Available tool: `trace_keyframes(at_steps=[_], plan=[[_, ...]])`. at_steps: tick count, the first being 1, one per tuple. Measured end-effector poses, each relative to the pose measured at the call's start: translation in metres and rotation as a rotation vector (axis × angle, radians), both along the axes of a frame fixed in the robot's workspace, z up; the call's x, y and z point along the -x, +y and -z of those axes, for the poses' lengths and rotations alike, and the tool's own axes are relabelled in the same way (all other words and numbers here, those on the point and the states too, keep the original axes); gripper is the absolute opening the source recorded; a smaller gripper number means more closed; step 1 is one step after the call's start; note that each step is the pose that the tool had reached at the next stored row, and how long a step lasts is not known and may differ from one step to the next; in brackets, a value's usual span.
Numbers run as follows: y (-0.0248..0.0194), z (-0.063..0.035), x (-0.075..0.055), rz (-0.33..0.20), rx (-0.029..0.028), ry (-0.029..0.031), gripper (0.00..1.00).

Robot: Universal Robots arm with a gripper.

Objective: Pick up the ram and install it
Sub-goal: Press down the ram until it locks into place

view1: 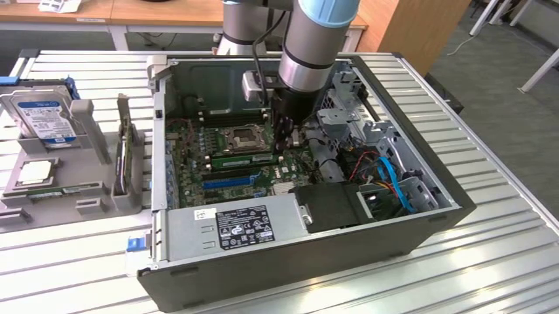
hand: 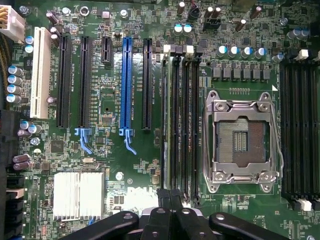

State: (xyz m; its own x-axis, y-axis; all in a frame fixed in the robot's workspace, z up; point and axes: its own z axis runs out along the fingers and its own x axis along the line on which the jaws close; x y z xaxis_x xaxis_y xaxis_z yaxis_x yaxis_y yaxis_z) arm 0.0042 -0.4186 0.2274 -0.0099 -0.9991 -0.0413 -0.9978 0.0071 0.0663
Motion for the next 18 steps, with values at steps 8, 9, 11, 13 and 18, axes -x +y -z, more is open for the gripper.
trace_keyframes(at_steps=[8,9,11,13,18], plan=[[0.0,0.0009,0.0,0.0,0.0,0.0,0.1],[0.0,0.0013,0.0,0.0,-0.0002,-0.0001,0.1],[0.0,0.0015,0.0,0.0,-0.0001,0.0,0.1],[0.0,0.0016,0.0,0.0,-0.0001,0.0,0.1],[0.0,0.0025,0.0,0.0,-0.0001,0.0,0.1]])
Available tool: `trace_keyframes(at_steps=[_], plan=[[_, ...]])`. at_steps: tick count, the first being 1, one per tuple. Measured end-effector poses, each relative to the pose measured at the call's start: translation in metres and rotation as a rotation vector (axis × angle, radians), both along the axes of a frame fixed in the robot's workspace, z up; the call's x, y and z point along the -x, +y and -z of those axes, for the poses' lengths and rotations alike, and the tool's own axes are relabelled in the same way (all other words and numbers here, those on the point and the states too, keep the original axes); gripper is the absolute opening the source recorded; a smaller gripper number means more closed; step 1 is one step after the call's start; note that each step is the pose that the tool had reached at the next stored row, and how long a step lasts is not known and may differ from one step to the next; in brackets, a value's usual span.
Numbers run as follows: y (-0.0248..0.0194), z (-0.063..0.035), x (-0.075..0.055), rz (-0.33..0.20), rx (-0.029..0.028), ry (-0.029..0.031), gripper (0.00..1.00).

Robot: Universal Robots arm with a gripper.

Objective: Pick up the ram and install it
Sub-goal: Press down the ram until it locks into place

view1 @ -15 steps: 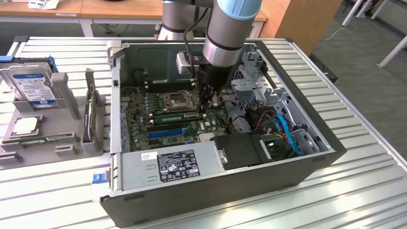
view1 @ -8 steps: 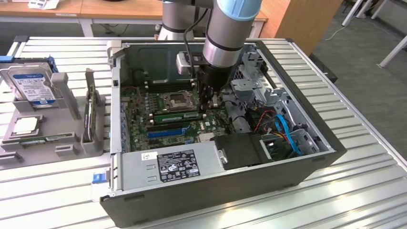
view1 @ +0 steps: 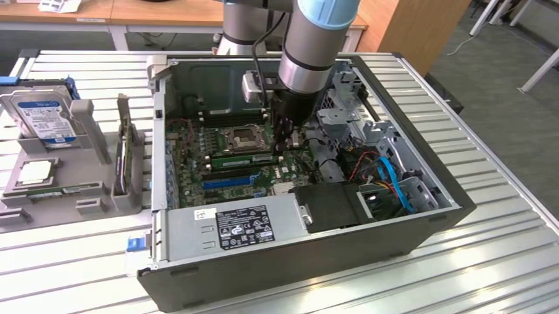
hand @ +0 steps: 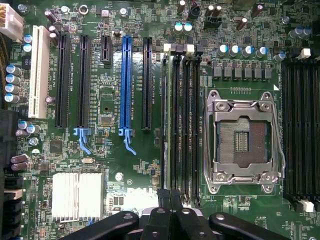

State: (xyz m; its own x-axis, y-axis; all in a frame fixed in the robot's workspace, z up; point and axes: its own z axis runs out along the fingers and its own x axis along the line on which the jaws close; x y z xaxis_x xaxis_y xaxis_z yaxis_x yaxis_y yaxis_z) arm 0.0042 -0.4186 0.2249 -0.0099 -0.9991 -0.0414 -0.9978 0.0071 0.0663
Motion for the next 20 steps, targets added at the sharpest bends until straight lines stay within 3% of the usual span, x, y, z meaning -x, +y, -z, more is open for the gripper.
trace_keyframes(at_steps=[20], plan=[[0.0,0.002,0.0,0.0,0.0002,0.0001,0.1]])
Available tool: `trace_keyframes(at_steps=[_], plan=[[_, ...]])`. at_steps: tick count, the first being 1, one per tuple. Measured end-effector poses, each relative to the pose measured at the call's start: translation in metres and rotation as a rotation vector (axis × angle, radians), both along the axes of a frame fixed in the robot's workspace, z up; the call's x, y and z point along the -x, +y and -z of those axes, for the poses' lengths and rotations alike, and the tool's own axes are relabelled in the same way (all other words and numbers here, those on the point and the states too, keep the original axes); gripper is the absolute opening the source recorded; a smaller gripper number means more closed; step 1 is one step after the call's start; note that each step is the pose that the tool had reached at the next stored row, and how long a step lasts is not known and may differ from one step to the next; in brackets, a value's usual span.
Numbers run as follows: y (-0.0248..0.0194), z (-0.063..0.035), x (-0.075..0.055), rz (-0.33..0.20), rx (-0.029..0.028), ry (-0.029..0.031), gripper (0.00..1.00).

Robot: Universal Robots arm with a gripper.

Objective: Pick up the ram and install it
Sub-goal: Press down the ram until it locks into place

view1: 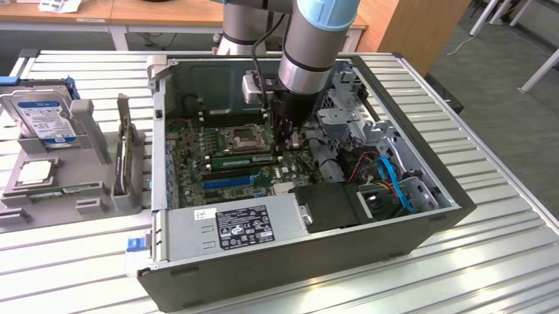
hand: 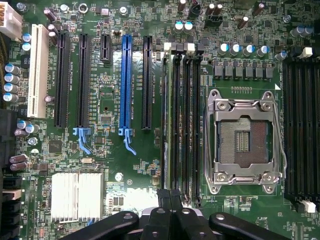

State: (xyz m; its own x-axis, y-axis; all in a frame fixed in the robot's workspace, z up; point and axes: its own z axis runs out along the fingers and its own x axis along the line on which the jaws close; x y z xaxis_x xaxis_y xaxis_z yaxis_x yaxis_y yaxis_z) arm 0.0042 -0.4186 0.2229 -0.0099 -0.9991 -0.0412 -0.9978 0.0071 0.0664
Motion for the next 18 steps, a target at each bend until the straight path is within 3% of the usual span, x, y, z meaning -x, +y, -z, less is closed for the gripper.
trace_keyframes(at_steps=[13,18], plan=[[0.0,0.0009,0.0,0.0,-0.0004,-0.0001,0.1],[0.0,-0.0065,0.0,0.0,-0.0004,-0.0002,0.1]])
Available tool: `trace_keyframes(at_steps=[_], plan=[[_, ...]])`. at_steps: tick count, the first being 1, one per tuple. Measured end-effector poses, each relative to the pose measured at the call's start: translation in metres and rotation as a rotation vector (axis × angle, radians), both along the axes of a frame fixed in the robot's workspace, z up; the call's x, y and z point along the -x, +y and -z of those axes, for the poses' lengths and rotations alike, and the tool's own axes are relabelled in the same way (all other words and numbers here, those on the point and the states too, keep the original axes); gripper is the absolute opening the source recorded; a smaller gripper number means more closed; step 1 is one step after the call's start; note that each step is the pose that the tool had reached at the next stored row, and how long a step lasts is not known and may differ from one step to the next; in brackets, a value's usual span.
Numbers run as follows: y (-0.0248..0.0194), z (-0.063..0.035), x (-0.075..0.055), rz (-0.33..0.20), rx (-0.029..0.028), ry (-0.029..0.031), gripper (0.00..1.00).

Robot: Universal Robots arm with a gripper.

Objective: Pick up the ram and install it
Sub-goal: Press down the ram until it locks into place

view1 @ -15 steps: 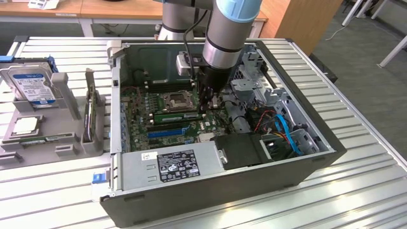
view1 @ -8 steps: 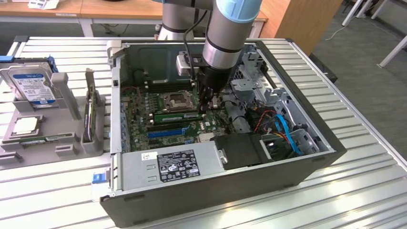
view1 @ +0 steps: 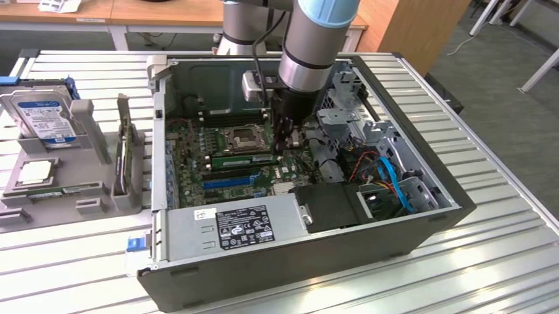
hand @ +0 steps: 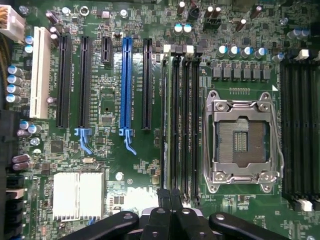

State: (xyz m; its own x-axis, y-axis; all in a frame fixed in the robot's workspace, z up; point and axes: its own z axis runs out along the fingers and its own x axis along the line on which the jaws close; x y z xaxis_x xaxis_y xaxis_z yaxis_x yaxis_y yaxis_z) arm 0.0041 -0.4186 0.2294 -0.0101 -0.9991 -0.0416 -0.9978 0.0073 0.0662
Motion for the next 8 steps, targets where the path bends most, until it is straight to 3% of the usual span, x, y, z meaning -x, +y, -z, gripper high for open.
trace_keyframes(at_steps=[8], plan=[[0.0,-0.0166,0.0,0.0,0.0002,0.0001,0.1]])
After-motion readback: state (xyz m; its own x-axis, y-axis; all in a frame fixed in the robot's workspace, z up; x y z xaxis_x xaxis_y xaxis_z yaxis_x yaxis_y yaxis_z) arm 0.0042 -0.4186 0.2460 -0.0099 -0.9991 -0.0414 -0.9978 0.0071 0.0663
